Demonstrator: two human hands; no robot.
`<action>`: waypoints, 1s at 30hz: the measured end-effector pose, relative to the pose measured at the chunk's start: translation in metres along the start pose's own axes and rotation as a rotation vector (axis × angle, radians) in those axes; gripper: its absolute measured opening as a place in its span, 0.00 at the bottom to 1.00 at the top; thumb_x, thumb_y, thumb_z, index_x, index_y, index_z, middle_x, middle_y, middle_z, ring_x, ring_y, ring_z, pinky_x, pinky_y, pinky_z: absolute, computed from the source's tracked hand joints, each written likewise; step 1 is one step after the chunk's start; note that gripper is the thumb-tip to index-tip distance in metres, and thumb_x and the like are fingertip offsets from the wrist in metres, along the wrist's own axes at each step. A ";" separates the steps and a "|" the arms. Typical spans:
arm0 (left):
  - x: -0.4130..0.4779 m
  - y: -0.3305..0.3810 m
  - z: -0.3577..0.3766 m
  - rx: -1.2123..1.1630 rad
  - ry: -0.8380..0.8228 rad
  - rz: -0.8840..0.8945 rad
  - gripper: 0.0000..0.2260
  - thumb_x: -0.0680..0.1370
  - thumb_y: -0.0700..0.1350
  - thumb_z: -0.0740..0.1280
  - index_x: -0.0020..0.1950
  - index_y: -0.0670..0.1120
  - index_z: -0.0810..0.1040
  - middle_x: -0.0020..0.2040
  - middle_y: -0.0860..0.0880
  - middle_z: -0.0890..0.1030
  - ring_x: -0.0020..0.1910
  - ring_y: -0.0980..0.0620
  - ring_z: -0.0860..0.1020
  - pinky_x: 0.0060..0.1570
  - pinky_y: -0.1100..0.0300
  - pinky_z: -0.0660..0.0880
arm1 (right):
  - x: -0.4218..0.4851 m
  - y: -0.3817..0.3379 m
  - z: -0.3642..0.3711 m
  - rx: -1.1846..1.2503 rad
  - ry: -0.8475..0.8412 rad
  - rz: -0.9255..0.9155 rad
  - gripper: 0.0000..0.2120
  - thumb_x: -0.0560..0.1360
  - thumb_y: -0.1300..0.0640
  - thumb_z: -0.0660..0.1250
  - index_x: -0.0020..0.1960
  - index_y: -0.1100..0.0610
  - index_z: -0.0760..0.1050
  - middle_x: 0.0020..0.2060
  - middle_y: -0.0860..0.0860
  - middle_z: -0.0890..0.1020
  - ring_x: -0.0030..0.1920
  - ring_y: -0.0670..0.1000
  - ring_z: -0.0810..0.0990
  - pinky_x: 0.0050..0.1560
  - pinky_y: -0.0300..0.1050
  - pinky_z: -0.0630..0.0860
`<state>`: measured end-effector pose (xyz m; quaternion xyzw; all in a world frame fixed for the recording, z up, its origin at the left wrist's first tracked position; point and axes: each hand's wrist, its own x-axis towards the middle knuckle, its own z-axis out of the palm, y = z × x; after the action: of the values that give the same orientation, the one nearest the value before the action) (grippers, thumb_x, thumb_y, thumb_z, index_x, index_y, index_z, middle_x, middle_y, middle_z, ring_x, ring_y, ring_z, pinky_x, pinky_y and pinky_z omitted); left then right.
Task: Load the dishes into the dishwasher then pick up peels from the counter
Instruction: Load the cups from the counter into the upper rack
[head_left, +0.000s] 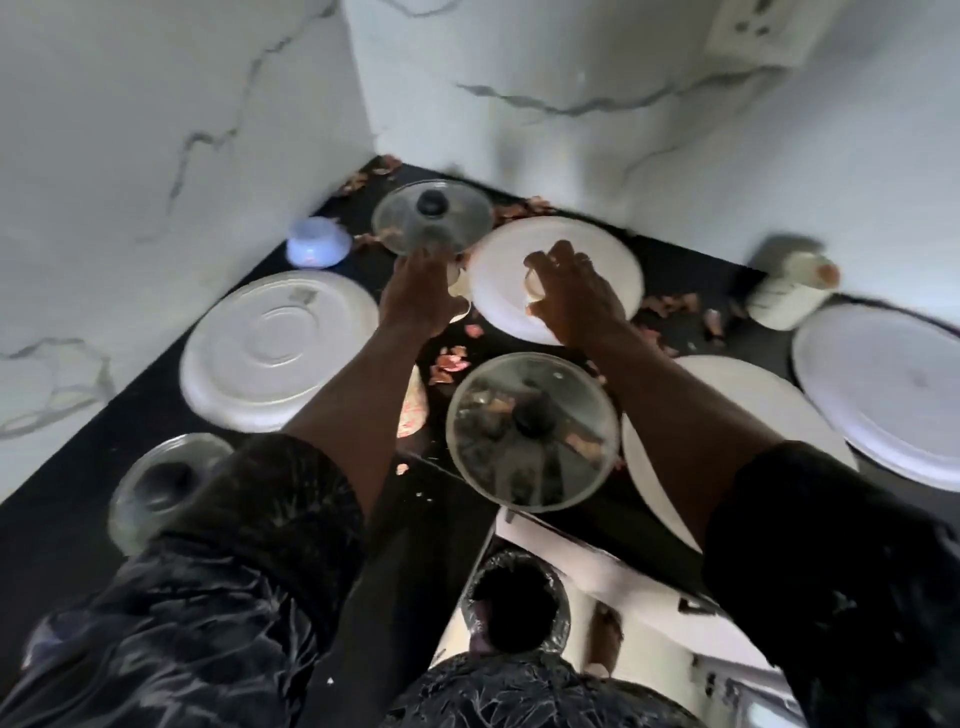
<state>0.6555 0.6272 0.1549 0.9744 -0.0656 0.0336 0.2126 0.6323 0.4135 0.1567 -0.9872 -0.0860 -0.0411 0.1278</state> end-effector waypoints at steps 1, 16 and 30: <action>-0.002 0.018 0.008 -0.001 -0.034 0.040 0.28 0.68 0.47 0.77 0.66 0.45 0.74 0.65 0.40 0.73 0.64 0.38 0.73 0.61 0.46 0.73 | -0.017 0.012 -0.006 0.002 0.007 0.051 0.28 0.75 0.54 0.73 0.72 0.51 0.67 0.67 0.56 0.68 0.65 0.61 0.71 0.56 0.57 0.75; -0.101 0.234 0.099 -0.043 -0.338 0.567 0.26 0.66 0.50 0.77 0.61 0.44 0.77 0.54 0.36 0.81 0.55 0.35 0.78 0.53 0.48 0.76 | -0.286 0.124 -0.061 0.002 0.157 0.663 0.23 0.75 0.56 0.73 0.68 0.50 0.72 0.63 0.54 0.69 0.63 0.60 0.72 0.55 0.57 0.77; -0.324 0.352 0.141 -0.034 -0.517 0.957 0.25 0.67 0.46 0.75 0.63 0.48 0.76 0.59 0.43 0.78 0.60 0.38 0.74 0.54 0.49 0.75 | -0.554 0.081 -0.064 0.032 0.269 1.098 0.22 0.77 0.54 0.70 0.69 0.49 0.70 0.64 0.55 0.68 0.63 0.61 0.74 0.57 0.59 0.77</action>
<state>0.2903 0.2883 0.1413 0.8087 -0.5523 -0.1150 0.1664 0.0990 0.2314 0.1409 -0.8711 0.4565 -0.0930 0.1553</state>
